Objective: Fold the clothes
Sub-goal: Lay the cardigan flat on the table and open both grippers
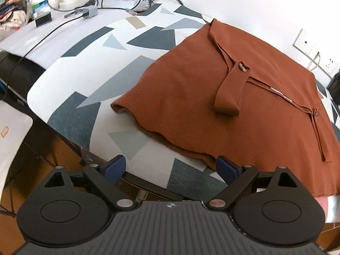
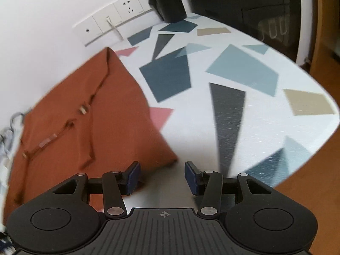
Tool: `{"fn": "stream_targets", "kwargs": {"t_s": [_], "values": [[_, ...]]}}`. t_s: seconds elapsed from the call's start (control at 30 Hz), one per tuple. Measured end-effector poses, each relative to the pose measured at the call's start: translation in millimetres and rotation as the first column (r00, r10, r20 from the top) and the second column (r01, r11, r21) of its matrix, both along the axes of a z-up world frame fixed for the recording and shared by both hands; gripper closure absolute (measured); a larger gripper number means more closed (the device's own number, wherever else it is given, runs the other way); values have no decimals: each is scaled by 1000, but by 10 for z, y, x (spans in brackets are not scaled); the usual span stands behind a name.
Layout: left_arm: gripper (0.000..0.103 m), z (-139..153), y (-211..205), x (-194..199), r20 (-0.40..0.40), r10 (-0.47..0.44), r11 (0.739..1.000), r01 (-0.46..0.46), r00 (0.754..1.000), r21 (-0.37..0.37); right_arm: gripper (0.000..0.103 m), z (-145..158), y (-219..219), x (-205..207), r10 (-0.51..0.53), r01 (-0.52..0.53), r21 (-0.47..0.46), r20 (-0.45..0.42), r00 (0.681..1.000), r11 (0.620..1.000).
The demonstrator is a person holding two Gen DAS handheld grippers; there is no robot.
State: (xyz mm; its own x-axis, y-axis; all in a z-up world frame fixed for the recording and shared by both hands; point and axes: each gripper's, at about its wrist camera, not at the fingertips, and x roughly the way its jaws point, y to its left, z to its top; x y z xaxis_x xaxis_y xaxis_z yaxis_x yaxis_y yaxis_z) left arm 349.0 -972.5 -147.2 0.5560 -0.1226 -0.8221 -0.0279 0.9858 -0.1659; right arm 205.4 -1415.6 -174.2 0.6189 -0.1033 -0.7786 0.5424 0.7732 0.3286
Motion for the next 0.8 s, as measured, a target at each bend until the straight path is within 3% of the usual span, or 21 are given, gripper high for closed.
{"fn": "stream_targets", "kwargs": {"t_s": [0.23,0.4,0.6,0.8], "values": [[7,-39,-168,15,-4,-64,996,64,998,60,49,-83,313,82,108,-117,-200,-53,993,973],[7,-3,-300,52,6,-114,990,113,993,83,50,-100,387,214,114,-118,-250,-29,993,961],[7,-20,-526,89,-3,-195,973,194,981,126,71,-118,246,333,46,-36,-221,41,998,975],[7,-74,-633,129,-25,-225,966,226,974,127,91,-114,182,356,38,-25,-164,73,997,986]]}}
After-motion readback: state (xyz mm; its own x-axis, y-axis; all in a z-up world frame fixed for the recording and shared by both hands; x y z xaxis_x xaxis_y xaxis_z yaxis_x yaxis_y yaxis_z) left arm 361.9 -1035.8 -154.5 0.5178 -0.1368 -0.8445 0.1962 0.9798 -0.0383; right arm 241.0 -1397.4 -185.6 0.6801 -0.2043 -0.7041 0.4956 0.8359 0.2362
